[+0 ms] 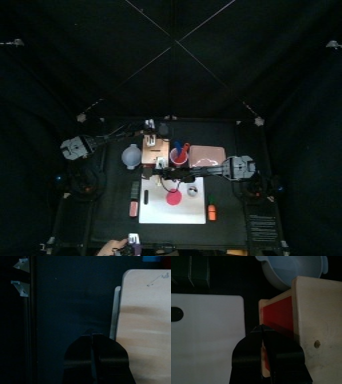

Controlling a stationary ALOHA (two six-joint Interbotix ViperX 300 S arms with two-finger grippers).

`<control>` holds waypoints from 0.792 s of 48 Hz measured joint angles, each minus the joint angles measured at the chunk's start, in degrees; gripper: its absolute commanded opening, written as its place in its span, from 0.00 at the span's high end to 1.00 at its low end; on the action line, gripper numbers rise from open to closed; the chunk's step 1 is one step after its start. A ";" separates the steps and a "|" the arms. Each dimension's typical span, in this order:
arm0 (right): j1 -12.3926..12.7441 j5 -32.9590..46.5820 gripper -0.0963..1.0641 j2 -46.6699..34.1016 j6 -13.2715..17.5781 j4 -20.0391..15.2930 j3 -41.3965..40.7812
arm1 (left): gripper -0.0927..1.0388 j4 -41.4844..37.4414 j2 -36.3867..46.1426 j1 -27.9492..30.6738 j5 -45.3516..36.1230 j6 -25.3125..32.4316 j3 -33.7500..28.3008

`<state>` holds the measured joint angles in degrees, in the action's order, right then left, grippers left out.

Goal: Get the cutter from the drawer then cut the dough then place the extra dough in the bowl
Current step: Cut the dough

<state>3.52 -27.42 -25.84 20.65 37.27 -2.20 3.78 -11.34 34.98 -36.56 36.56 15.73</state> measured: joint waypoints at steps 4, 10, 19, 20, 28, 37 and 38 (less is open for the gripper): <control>0.18 0.00 0.77 0.00 0.00 0.70 0.00 | 0.67 0.00 0.00 -0.09 0.00 0.00 0.00; 0.26 0.00 0.77 0.09 0.09 0.79 0.09 | 0.67 -0.09 0.00 0.00 0.09 -0.09 0.09; -0.44 -0.44 0.77 0.00 0.62 0.70 0.53 | 0.67 0.00 0.00 0.09 0.88 -0.53 0.09; -0.88 -0.53 0.77 0.09 0.70 0.62 0.70 | 0.67 0.00 0.00 0.00 1.05 -0.62 0.09; -3.60 -1.05 0.77 2.20 0.79 0.44 1.14 | 0.67 0.00 2.02 0.18 4.66 -0.97 0.09; -7.38 -3.78 0.76 8.09 0.79 -0.09 0.18 | 0.67 1.76 6.59 0.44 9.93 -0.97 0.70; -7.65 -4.22 0.75 8.79 0.79 -0.18 -0.26 | 0.67 2.46 7.29 0.53 10.90 -0.88 1.23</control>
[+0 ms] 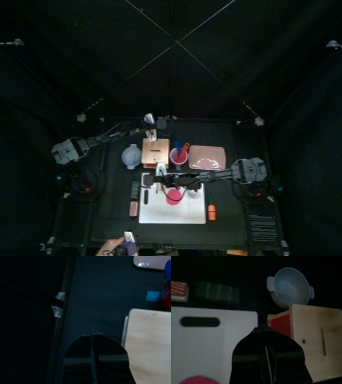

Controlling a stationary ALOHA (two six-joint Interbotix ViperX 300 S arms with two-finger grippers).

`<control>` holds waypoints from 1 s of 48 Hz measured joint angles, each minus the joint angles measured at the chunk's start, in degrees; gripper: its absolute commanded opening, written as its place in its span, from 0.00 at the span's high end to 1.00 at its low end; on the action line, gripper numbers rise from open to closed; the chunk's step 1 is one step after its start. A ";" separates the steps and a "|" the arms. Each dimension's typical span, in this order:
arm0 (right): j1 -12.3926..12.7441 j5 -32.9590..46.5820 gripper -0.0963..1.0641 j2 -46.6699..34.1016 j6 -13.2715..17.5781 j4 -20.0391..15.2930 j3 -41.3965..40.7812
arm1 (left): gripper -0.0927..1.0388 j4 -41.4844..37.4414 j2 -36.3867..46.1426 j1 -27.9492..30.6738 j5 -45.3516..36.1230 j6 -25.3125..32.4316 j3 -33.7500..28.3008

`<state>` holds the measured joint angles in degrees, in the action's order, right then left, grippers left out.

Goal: Get the cutter from the drawer then cut the dough then place the extra dough in the bowl
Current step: Cut the dough

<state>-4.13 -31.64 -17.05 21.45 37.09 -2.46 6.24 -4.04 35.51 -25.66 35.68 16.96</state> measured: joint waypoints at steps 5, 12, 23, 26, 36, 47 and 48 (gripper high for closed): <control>-1.76 -2.11 0.74 3.43 0.00 -0.53 -2.81 | 0.67 2.11 1.93 -0.09 2.90 0.09 2.46; -3.08 -4.66 0.69 9.32 0.26 -2.46 -9.49 | 0.67 5.89 5.71 -1.32 10.46 0.00 8.26; -4.57 -7.38 0.52 15.12 0.35 -10.63 -18.72 | 0.67 11.43 12.74 -9.84 27.33 0.18 19.69; -4.66 -7.56 0.45 16.08 0.35 -13.01 -20.57 | 0.67 13.27 14.50 -12.30 31.38 0.18 22.24; -5.01 -8.35 0.24 19.42 0.35 -19.25 -24.96 | 0.66 20.30 19.16 -21.53 41.40 0.00 29.27; -5.63 -13.10 0.21 21.88 0.53 -23.38 -28.39 | 0.66 25.40 22.76 -33.57 51.33 0.00 34.10; -5.63 -13.36 0.21 21.88 0.26 -23.55 -28.65 | 0.66 25.66 22.94 -34.45 52.03 0.00 34.37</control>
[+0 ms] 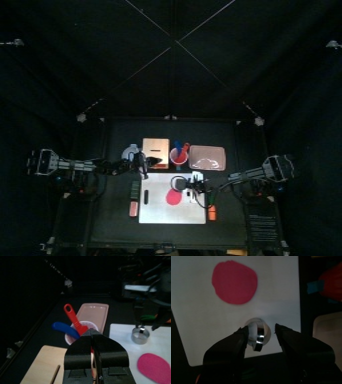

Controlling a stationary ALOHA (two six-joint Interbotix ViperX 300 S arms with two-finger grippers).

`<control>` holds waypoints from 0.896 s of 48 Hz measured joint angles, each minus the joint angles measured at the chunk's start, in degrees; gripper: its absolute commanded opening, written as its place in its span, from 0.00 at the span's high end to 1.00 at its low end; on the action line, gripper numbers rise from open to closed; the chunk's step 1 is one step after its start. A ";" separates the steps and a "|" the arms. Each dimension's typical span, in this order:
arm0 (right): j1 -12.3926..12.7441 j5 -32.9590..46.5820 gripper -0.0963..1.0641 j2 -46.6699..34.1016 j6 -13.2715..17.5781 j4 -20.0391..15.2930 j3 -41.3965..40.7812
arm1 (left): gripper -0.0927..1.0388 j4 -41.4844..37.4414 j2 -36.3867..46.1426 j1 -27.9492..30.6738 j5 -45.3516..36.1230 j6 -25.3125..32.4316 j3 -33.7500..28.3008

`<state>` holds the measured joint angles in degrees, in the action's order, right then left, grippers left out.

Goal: Get the cutter from the drawer then cut the dough then place the extra dough in the bowl
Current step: Cut the dough

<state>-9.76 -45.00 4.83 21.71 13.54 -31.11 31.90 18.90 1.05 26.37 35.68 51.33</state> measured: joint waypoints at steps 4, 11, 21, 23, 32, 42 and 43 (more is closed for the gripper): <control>0.00 -0.26 0.21 0.00 0.09 -0.79 -1.14 | 0.66 0.70 0.35 -3.08 2.55 -0.09 0.97; 0.18 -0.44 0.21 0.00 0.09 -1.58 -2.46 | 0.66 1.41 0.44 -7.03 5.98 -0.26 2.11; 0.44 0.35 0.22 0.00 0.09 -2.11 -4.31 | 0.66 2.64 0.44 -8.44 8.26 -2.55 3.78; 0.44 0.88 0.23 0.00 0.09 -2.20 -4.39 | 0.66 2.64 0.44 -8.44 8.61 -3.16 4.31; 0.53 3.43 0.34 -0.53 0.00 -3.08 -4.48 | 0.66 3.34 -0.18 -8.44 9.84 -5.71 6.68; 0.44 3.96 0.47 -1.41 0.09 -4.04 -4.39 | 0.66 4.04 -2.90 -8.79 11.16 -9.49 8.00; 0.53 3.96 0.48 -1.49 0.18 -4.13 -4.31 | 0.66 4.04 -3.25 -8.88 11.16 -9.76 8.00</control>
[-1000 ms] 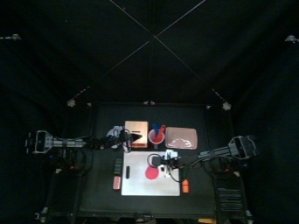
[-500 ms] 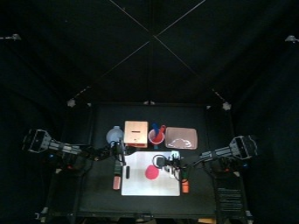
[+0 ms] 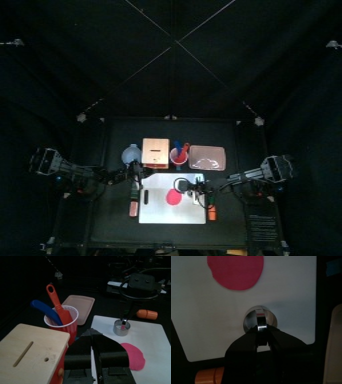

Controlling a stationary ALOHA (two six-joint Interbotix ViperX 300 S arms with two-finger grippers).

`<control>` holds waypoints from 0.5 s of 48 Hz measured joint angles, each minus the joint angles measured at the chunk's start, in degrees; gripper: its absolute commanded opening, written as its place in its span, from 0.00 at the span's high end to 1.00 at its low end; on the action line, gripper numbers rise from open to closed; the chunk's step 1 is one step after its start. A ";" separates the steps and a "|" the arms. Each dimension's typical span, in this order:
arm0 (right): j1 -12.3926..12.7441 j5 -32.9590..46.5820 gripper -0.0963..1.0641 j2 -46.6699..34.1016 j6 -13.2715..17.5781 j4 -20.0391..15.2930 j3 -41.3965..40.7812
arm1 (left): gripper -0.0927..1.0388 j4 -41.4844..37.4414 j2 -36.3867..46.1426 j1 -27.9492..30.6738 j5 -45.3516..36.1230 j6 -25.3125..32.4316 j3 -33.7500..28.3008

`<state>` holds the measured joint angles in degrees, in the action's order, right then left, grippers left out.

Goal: Get the cutter from the drawer then cut the dough then place the extra dough in the bowl
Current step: Cut the dough

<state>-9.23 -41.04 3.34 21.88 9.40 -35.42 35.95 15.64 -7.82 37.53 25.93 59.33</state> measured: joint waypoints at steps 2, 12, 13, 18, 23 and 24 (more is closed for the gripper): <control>0.00 0.00 0.48 -0.18 -0.18 -0.18 0.26 | 0.66 0.09 -0.53 -0.09 0.09 -0.44 -0.09; -0.70 -0.26 0.48 -1.76 -0.79 -0.44 4.83 | 0.66 0.00 -2.02 -0.35 0.09 -0.79 0.00; -0.88 -0.44 0.48 -1.93 -0.79 -0.44 5.54 | 0.66 0.00 -2.11 -0.35 0.00 -0.79 0.00; -1.32 -1.41 0.48 -3.52 -1.32 0.09 9.23 | 0.66 0.00 -2.55 -0.44 0.09 -0.79 -0.09; -1.58 -1.76 0.48 -5.27 -1.49 0.97 12.04 | 0.66 0.00 -2.81 -0.35 0.09 -0.79 0.00; -1.58 -1.67 0.48 -5.71 -1.58 1.23 12.57 | 0.66 0.09 -2.90 -0.44 0.09 -0.79 -0.09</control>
<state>-10.81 -42.71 -2.37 20.30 10.63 -22.85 36.04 12.74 -8.26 37.62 25.14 59.24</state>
